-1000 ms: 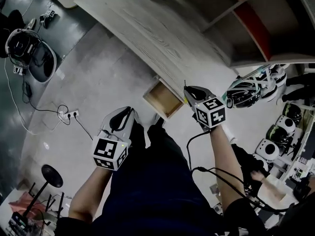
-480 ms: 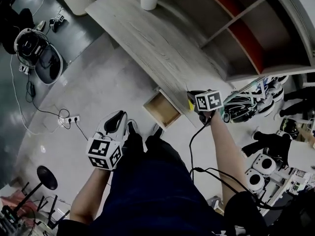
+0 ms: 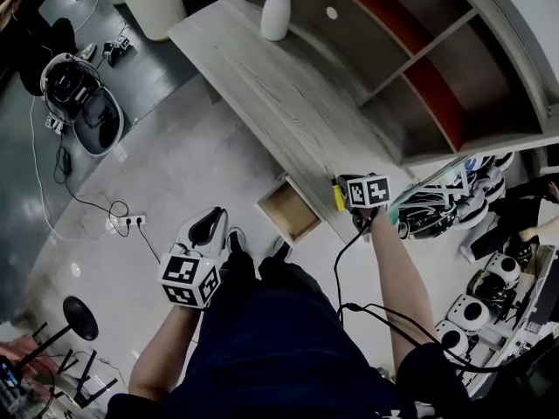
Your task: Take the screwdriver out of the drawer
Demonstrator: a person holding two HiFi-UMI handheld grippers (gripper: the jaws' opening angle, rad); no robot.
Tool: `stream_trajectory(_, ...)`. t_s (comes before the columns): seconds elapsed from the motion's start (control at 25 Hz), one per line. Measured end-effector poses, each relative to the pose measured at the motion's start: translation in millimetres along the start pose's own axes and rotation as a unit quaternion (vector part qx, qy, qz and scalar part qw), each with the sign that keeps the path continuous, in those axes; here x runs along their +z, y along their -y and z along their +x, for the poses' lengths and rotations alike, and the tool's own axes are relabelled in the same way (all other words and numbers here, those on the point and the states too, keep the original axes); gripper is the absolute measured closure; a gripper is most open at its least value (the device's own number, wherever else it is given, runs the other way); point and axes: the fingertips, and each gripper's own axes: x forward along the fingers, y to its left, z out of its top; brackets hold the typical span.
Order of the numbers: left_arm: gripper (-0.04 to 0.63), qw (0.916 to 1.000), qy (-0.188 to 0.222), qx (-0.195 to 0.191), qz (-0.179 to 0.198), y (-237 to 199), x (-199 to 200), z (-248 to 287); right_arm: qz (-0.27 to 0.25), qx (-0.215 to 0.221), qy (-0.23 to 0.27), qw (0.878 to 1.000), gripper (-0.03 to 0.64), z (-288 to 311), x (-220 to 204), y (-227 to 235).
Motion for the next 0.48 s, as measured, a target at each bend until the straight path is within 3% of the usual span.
stream_trajectory(0.24, 0.563, 0.9996, 0.015, -0.016, 0.018, 11, 21, 12, 0.003, -0.002, 0.088, 0.996, 0.611, -51, 32, -11)
stream_trajectory(0.48, 0.563, 0.9974, 0.043, -0.038, 0.043, 31, 59, 30, -0.039, -0.014, 0.202, 0.979, 0.611, -140, 72, -37)
